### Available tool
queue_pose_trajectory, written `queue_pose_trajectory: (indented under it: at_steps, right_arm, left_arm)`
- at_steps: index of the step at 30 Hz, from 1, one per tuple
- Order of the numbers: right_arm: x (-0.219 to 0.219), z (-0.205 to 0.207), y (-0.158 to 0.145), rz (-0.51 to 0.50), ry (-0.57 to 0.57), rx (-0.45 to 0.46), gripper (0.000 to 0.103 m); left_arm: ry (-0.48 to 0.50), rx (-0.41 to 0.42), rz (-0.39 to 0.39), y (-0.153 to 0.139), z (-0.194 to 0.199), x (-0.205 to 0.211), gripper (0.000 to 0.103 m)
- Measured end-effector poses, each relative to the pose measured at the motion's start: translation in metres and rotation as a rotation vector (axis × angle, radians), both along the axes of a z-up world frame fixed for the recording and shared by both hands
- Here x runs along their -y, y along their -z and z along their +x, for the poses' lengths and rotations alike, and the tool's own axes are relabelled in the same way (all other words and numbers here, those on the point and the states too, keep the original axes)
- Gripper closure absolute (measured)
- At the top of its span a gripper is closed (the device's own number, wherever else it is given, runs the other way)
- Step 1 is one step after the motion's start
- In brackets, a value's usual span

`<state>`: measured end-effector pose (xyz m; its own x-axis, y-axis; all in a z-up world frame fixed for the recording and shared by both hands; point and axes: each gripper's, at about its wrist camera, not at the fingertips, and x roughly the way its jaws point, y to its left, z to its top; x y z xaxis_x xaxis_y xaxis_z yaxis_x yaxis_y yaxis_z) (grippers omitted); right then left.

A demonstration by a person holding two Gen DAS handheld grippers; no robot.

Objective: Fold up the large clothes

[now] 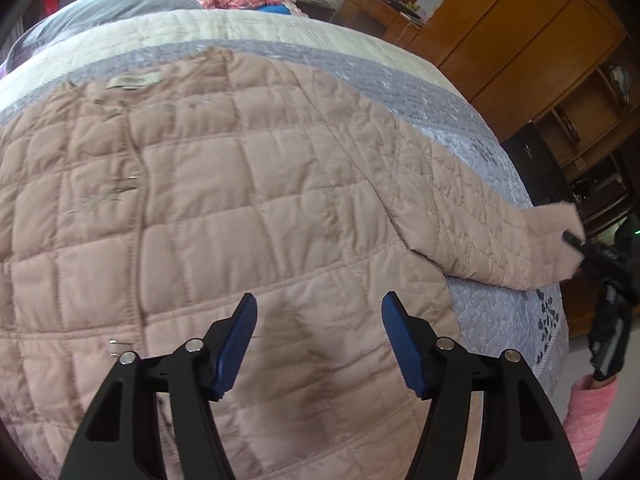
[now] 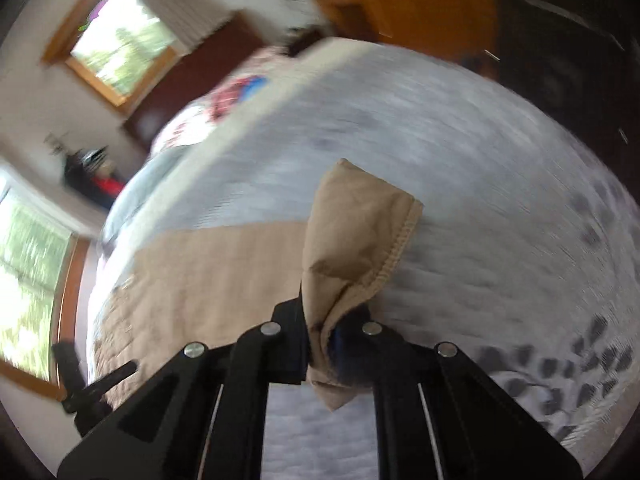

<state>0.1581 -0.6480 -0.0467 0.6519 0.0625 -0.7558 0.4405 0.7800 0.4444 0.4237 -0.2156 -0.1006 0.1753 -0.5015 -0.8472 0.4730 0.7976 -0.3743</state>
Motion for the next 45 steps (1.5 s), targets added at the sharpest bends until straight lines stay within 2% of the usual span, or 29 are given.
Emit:
queue_pose_trajectory:
  at_steps: [3,7,13,15,17,18,21,24,26,31,33,35,37,39,45]
  right_arm:
    - [-0.046,0.042,-0.012,-0.02,-0.131,0.014,0.095]
    - [-0.109,0.096,-0.002,-0.03,-0.277,-0.018,0.095]
    - [-0.177,0.152,0.021,-0.027,-0.403,-0.069,0.095]
    - [-0.188,0.162,0.028,-0.027,-0.425,-0.084,0.089]
    - [-0.192,0.164,0.032,0.006,-0.447,-0.082,0.081]
    - [-0.192,0.162,0.031,0.04,-0.467,-0.059,0.072]
    - [-0.184,0.153,0.026,0.079,-0.475,-0.015,0.061]
    - [-0.17,0.139,0.018,0.051,-0.424,0.004,0.061]
    - [-0.154,0.124,0.013,-0.019,-0.358,-0.003,0.061]
    - [-0.108,0.084,0.015,-0.048,-0.238,-0.027,0.061]
    - [-0.097,0.072,0.019,-0.07,-0.2,-0.046,0.062]
    - [-0.087,0.063,0.025,-0.061,-0.176,-0.052,0.063]
    - [-0.078,0.056,0.03,-0.049,-0.159,-0.053,0.064]
    - [-0.073,0.053,0.034,-0.046,-0.148,-0.056,0.066]
    - [-0.076,0.057,0.045,-0.015,-0.18,-0.054,0.066]
  left_arm:
    - [-0.013,0.006,-0.003,-0.001,0.001,-0.008,0.039]
    - [-0.013,0.001,-0.007,0.0,0.001,-0.017,0.039]
    - [-0.01,0.017,-0.012,-0.003,0.003,-0.028,0.039]
    - [-0.016,0.014,-0.014,-0.002,0.005,-0.031,0.038]
    - [-0.021,0.009,-0.017,-0.001,0.007,-0.033,0.038]
    - [-0.022,0.006,-0.021,-0.001,0.008,-0.033,0.038]
    - [-0.01,-0.011,-0.052,-0.001,0.009,-0.031,0.038]
    - [0.014,-0.046,-0.108,-0.004,0.01,-0.017,0.036]
    - [0.035,-0.069,-0.133,-0.004,0.011,-0.002,0.03]
    - [0.051,-0.134,-0.128,0.007,0.02,0.042,0.03]
    - [0.046,-0.145,-0.123,0.012,0.023,0.057,0.037]
    - [0.042,-0.153,-0.122,0.016,0.024,0.069,0.069]
    - [0.031,-0.156,-0.135,0.017,0.025,0.073,0.081]
    - [0.02,-0.135,-0.156,0.012,0.023,0.067,0.085]
    - [-0.052,0.045,-0.183,-0.032,0.01,0.005,0.087]
